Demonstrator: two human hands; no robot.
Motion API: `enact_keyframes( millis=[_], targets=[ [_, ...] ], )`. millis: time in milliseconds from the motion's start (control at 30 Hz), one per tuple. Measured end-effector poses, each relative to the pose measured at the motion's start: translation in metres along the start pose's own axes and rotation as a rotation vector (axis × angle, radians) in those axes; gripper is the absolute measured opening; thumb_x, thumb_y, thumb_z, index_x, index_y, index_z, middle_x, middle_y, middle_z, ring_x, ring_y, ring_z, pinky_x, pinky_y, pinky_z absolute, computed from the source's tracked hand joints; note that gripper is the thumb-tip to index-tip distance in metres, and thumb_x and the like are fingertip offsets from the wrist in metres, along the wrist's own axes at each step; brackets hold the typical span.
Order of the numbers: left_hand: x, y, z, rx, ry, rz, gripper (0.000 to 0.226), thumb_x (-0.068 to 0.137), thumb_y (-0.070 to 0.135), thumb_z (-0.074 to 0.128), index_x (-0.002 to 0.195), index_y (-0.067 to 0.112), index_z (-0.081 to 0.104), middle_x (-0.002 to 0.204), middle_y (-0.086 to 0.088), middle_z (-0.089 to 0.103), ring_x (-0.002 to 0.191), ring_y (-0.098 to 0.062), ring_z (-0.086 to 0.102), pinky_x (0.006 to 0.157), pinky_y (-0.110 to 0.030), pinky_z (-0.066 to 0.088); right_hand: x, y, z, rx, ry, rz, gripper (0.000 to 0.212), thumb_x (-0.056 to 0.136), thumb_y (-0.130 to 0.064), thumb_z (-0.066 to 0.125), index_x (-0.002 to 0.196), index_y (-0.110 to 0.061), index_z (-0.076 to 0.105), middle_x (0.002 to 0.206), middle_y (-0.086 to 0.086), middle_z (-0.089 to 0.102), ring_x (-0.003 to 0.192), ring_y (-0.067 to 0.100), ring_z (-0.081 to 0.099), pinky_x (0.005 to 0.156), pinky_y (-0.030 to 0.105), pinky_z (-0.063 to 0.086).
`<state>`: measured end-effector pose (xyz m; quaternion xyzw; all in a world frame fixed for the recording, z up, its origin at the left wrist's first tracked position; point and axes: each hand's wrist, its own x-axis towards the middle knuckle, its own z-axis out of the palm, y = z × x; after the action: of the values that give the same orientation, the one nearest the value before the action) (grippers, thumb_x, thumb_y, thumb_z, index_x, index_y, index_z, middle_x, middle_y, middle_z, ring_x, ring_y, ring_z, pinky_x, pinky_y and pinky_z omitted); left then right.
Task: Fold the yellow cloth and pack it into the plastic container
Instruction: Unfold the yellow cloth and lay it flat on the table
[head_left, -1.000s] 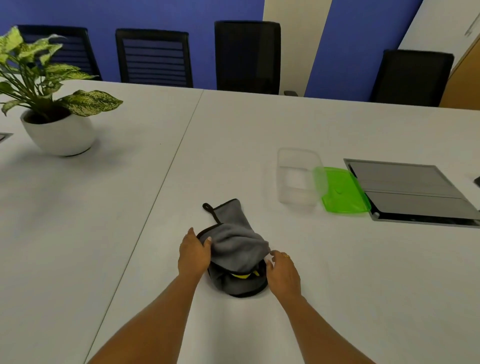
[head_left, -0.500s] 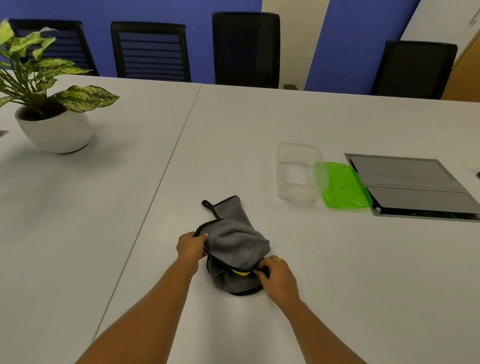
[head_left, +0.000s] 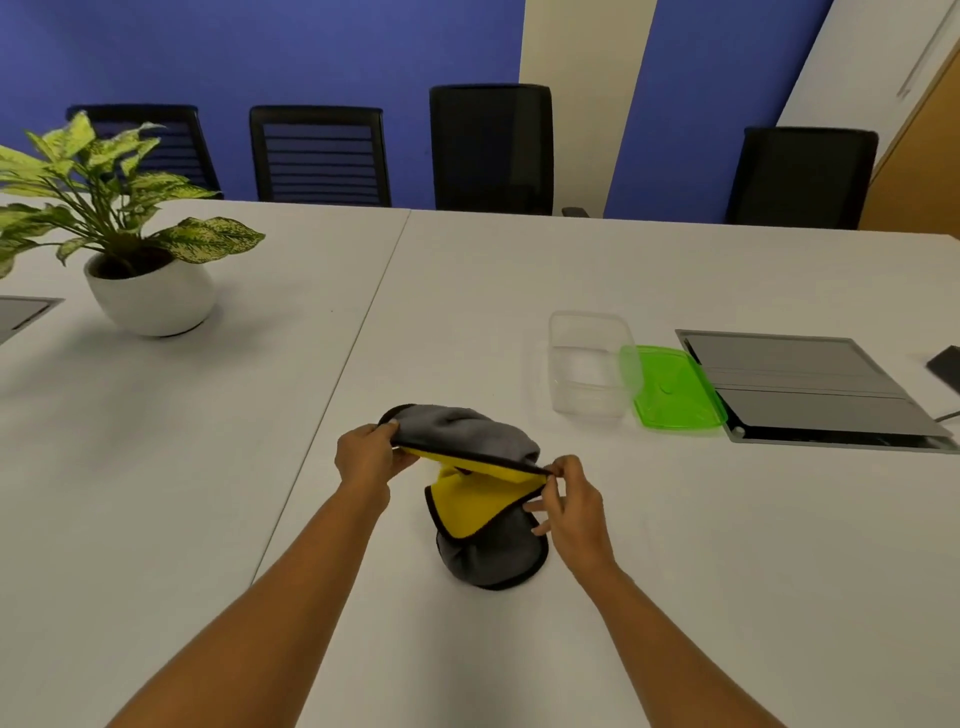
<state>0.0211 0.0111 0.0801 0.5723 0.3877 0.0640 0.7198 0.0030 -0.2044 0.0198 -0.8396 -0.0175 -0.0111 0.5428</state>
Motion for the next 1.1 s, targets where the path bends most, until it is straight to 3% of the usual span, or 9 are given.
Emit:
enact_keyframes(
  millis=[67,167,267,367,533,667,833,1000,1100],
  targets=[
    [-0.009,0.009,-0.005,-0.044,0.011,0.017,0.006,0.086,0.004,0.059,0.08,0.002,0.056,0.093,-0.016,0.061,0.07,-0.029,0.064,0.06,-0.029,0.056,-0.002,-0.01,-0.008,0.027,0.06,-0.046,0.006,0.097,-0.012,0.04,0.092,-0.015,0.042,0.092,0.011,0.059,0.073,0.018,0.071,0.046,0.024,0.057],
    [-0.022,0.022,-0.012,-0.078,0.007,0.043,0.015,0.084,0.004,0.062,0.07,0.009,0.057,0.081,-0.012,0.064,0.073,-0.028,0.067,0.064,-0.027,0.055,-0.003,-0.023,-0.018,0.051,0.123,-0.073,0.008,0.096,-0.009,0.041,0.091,-0.015,0.043,0.085,0.009,0.058,0.066,0.015,0.07,0.04,0.019,0.053],
    [-0.034,0.033,-0.017,-0.127,-0.001,0.082,0.017,0.084,0.004,0.062,0.069,0.011,0.057,0.075,-0.007,0.063,0.063,-0.022,0.066,0.057,-0.023,0.053,-0.005,-0.039,-0.025,-0.002,0.147,-0.108,0.011,0.095,-0.007,0.041,0.087,-0.015,0.04,0.07,0.006,0.053,0.06,0.027,0.069,0.038,0.025,0.052],
    [-0.044,0.038,-0.021,-0.116,0.001,0.156,0.008,0.083,-0.001,0.062,0.084,0.005,0.056,0.092,-0.013,0.062,0.076,-0.029,0.066,0.067,-0.027,0.054,-0.007,-0.054,-0.032,-0.057,0.193,-0.131,0.015,0.093,-0.003,0.042,0.086,-0.016,0.04,0.072,0.015,0.054,0.06,0.039,0.064,0.05,0.043,0.054],
    [-0.063,0.041,-0.031,-0.103,-0.039,0.218,0.012,0.087,-0.005,0.055,0.094,0.004,0.057,0.1,-0.017,0.057,0.09,-0.029,0.061,0.077,-0.029,0.051,-0.018,-0.061,-0.034,-0.312,0.273,-0.225,0.017,0.085,0.001,0.05,0.082,-0.011,0.062,0.083,0.008,0.061,0.069,0.02,0.052,0.058,0.027,0.035],
    [-0.071,0.047,-0.039,-0.124,-0.09,0.227,0.019,0.089,-0.008,0.051,0.101,-0.001,0.063,0.084,-0.009,0.062,0.093,-0.028,0.06,0.082,-0.029,0.05,-0.035,-0.057,-0.03,-0.324,0.343,-0.306,0.015,0.079,-0.001,0.06,0.079,-0.014,0.067,0.082,0.002,0.067,0.083,0.023,0.052,0.061,0.032,0.041],
    [-0.076,0.065,-0.045,-0.197,-0.12,0.222,0.026,0.088,-0.008,0.051,0.113,-0.008,0.06,0.104,-0.016,0.06,0.096,-0.027,0.06,0.085,-0.03,0.05,-0.044,-0.057,-0.026,-0.365,0.257,-0.364,0.022,0.074,-0.003,0.066,0.09,-0.018,0.064,0.095,-0.001,0.066,0.09,0.02,0.055,0.074,0.028,0.038],
    [-0.077,0.078,-0.05,-0.246,-0.094,0.238,0.026,0.087,-0.009,0.052,0.112,-0.009,0.06,0.104,-0.015,0.06,0.093,-0.025,0.06,0.084,-0.028,0.05,-0.045,-0.05,-0.035,-0.312,0.136,-0.238,0.053,0.074,0.006,0.059,0.118,-0.022,0.048,0.09,-0.003,0.058,0.077,0.017,0.058,0.066,0.028,0.044],
    [-0.067,0.083,-0.06,-0.281,-0.022,0.212,0.024,0.087,-0.008,0.054,0.11,-0.007,0.062,0.105,-0.013,0.061,0.093,-0.023,0.061,0.081,-0.026,0.051,-0.038,-0.038,-0.054,-0.432,0.152,-0.172,0.031,0.081,-0.003,0.058,0.108,-0.019,0.06,0.098,0.002,0.063,0.081,0.023,0.062,0.067,0.025,0.039]
  ],
)
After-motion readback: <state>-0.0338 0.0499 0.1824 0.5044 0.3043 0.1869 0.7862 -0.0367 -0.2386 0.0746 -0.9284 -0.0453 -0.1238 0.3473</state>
